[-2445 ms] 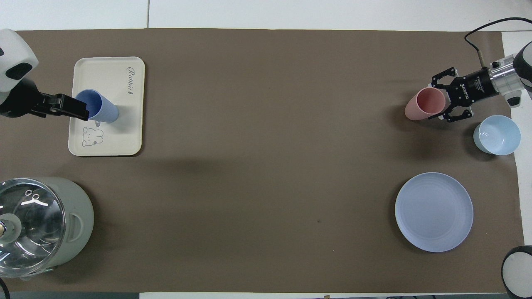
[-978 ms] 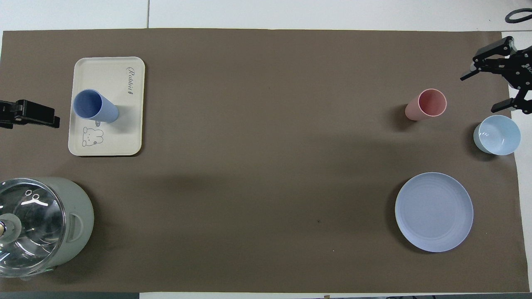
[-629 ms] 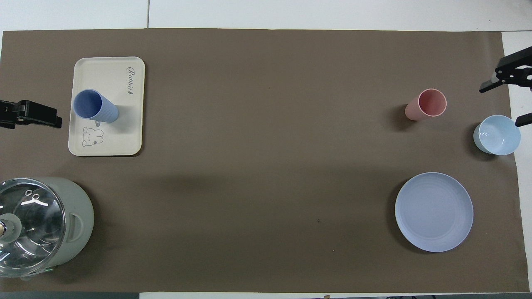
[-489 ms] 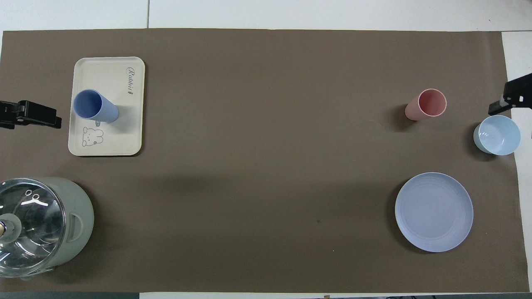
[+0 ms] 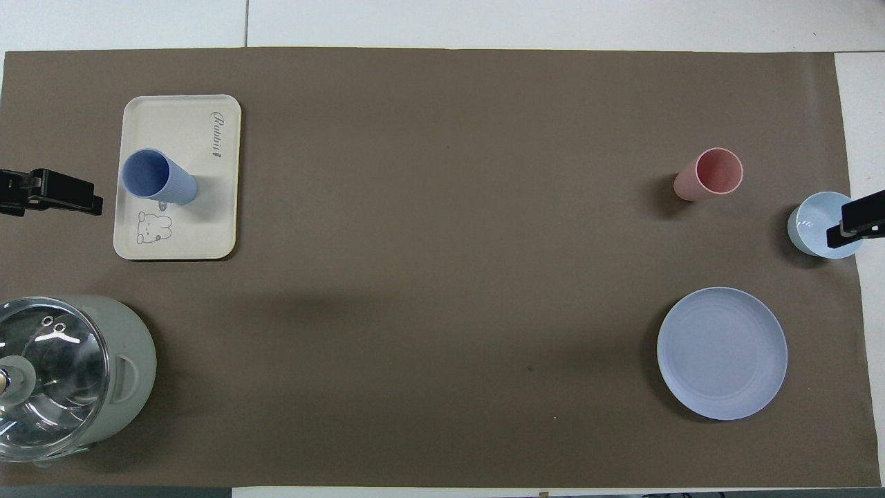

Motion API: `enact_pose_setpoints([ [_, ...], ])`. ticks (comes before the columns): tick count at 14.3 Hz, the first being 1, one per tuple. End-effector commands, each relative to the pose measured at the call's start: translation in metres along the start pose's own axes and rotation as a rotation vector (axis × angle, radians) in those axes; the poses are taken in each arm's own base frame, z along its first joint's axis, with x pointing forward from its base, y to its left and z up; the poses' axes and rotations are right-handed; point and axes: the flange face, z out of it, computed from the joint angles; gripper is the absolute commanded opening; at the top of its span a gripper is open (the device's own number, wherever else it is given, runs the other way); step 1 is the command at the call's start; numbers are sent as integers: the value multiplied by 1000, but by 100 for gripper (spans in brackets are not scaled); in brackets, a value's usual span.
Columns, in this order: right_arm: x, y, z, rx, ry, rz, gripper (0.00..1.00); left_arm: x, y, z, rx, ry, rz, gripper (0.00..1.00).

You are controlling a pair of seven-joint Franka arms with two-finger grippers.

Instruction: Place cup on tray

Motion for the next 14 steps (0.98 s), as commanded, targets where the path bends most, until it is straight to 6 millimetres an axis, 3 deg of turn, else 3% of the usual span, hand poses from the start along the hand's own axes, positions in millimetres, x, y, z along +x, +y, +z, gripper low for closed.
enact_pose_setpoints([
  [1,2,-12,22,-20,19,-64,100,-8,3,-3,0,13,-12,100],
  [5,7,-19,23,-22,46,-86,100,-13,4,-17,3,45,-11,100],
  [14,11,-24,17,-63,60,-111,100,-17,4,-13,3,37,-10,100],
])
